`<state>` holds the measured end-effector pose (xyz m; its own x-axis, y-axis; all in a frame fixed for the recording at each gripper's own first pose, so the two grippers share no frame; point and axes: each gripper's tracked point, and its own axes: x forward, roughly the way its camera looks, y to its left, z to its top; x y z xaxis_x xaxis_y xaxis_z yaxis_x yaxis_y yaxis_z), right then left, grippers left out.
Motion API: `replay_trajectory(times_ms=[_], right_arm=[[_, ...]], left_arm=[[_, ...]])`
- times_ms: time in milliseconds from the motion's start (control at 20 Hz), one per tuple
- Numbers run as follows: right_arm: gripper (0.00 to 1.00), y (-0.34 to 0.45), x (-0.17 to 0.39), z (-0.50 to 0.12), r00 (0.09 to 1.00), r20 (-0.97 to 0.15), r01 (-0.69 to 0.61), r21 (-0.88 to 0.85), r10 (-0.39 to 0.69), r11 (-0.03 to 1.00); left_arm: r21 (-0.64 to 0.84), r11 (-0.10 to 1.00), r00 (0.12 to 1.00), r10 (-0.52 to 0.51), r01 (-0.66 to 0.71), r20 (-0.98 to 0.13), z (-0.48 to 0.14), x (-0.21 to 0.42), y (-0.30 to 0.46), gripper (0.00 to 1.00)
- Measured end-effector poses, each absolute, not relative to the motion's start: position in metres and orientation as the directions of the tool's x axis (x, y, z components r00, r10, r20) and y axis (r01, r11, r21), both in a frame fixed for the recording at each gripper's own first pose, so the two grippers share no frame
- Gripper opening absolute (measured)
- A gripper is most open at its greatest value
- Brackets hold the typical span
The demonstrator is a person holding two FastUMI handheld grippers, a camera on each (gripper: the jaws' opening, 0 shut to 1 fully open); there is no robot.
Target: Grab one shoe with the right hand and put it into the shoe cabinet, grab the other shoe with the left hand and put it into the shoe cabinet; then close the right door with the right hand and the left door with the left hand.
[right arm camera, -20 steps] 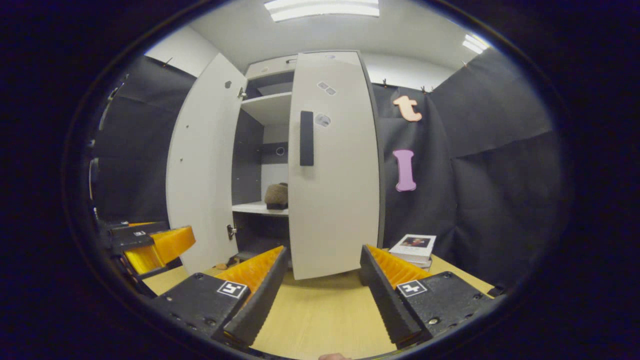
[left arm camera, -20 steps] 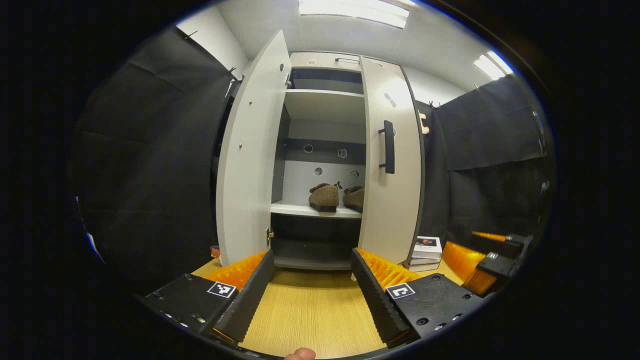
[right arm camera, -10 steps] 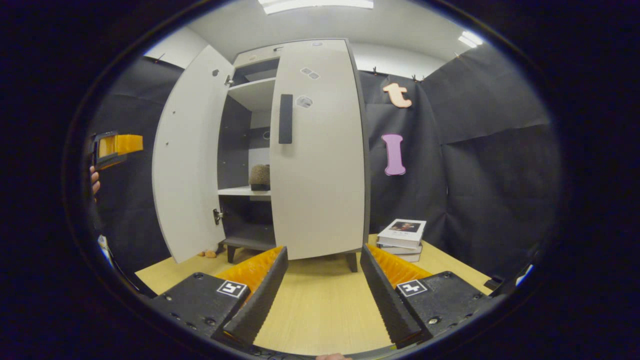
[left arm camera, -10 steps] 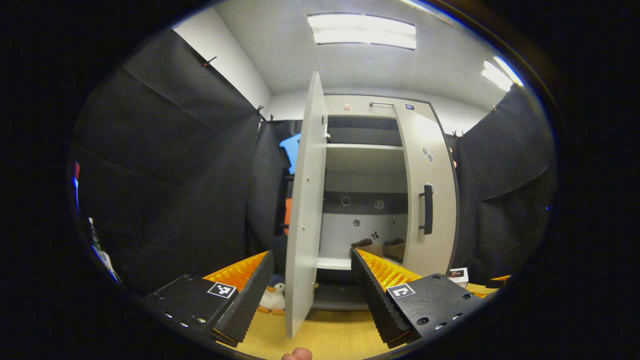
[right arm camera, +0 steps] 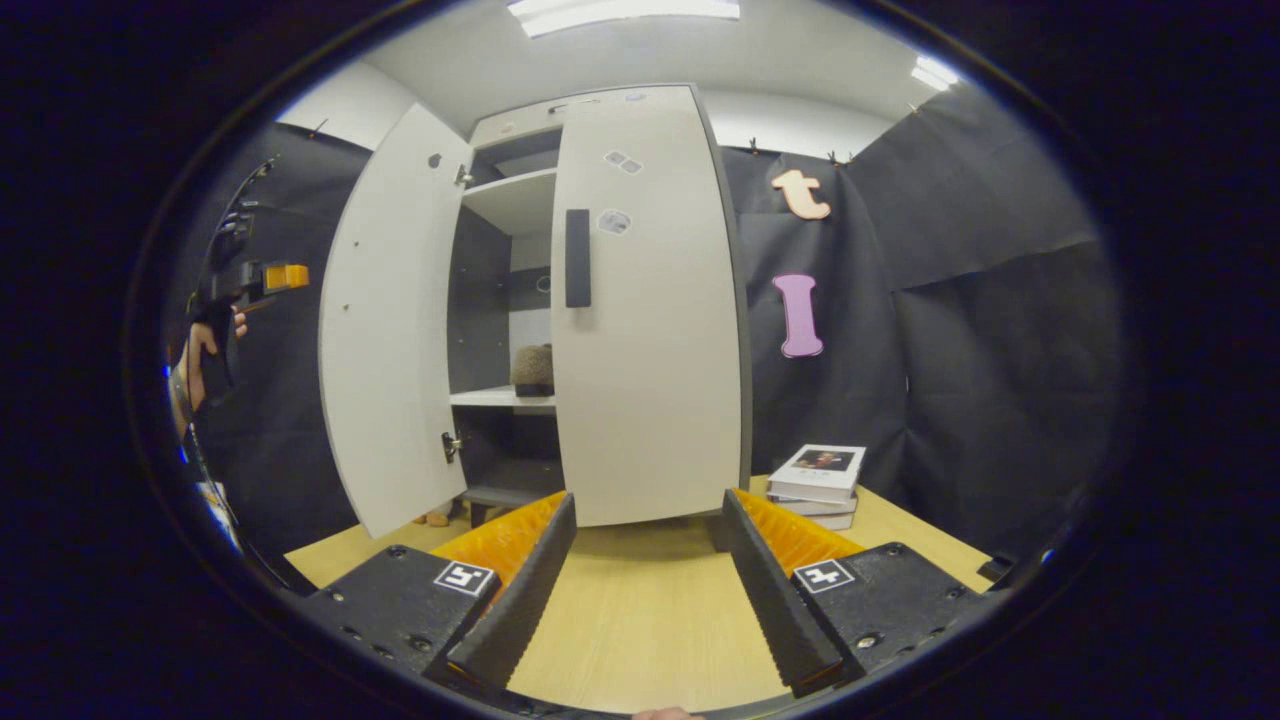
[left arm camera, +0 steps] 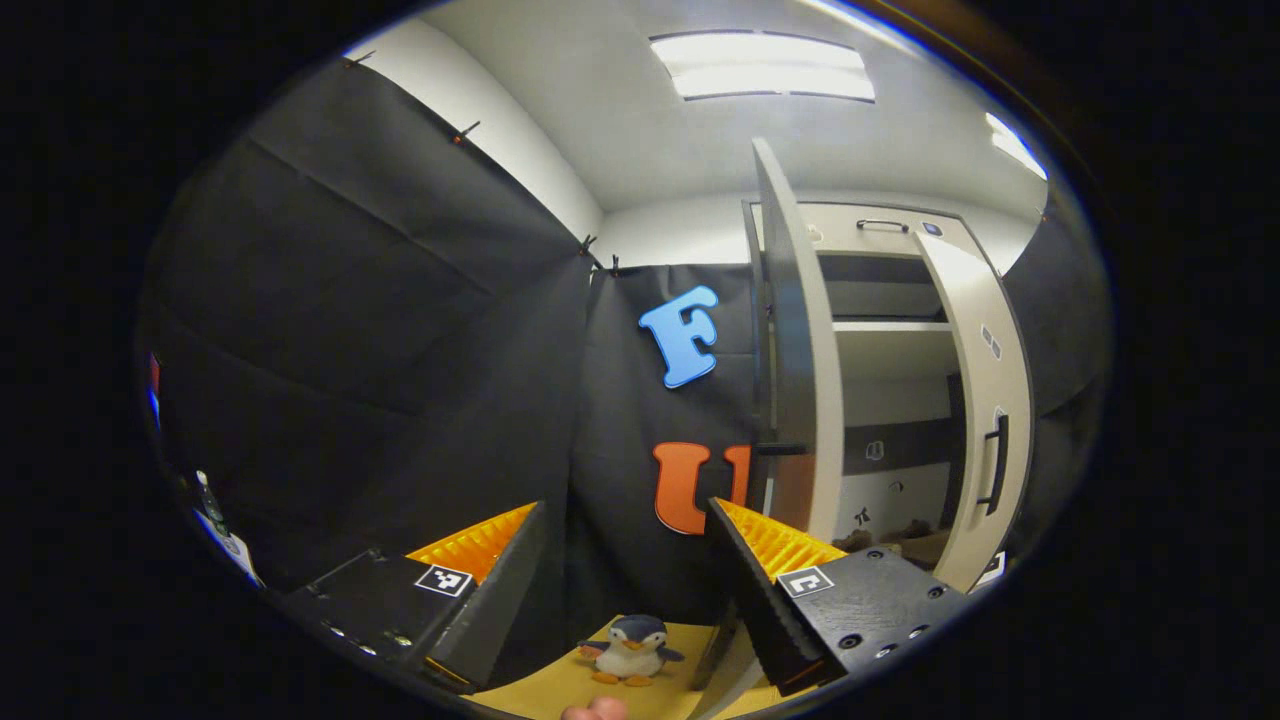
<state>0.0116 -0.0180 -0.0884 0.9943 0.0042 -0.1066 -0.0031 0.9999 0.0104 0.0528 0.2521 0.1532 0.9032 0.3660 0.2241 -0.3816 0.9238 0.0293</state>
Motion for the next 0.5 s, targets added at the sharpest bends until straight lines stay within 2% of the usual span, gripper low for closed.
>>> replay_trajectory(times_ms=[250, 500], right_arm=[[0.92, -0.028, 0.012, -0.078, 0.996, -0.083, 0.022, 0.009, -0.021, 1.0], [0.94, -0.032, 0.016, -0.072, 0.996, -0.08, 0.029, -0.003, -0.029, 1.0]], left_arm=[[-0.003, 0.928, 0.916, 0.368, -0.372, 0.16, 0.136, 0.08, 0.269, 0.95], [-0.02, 0.937, 0.923, 0.347, -0.349, 0.165, 0.134, 0.081, 0.26, 0.94]])
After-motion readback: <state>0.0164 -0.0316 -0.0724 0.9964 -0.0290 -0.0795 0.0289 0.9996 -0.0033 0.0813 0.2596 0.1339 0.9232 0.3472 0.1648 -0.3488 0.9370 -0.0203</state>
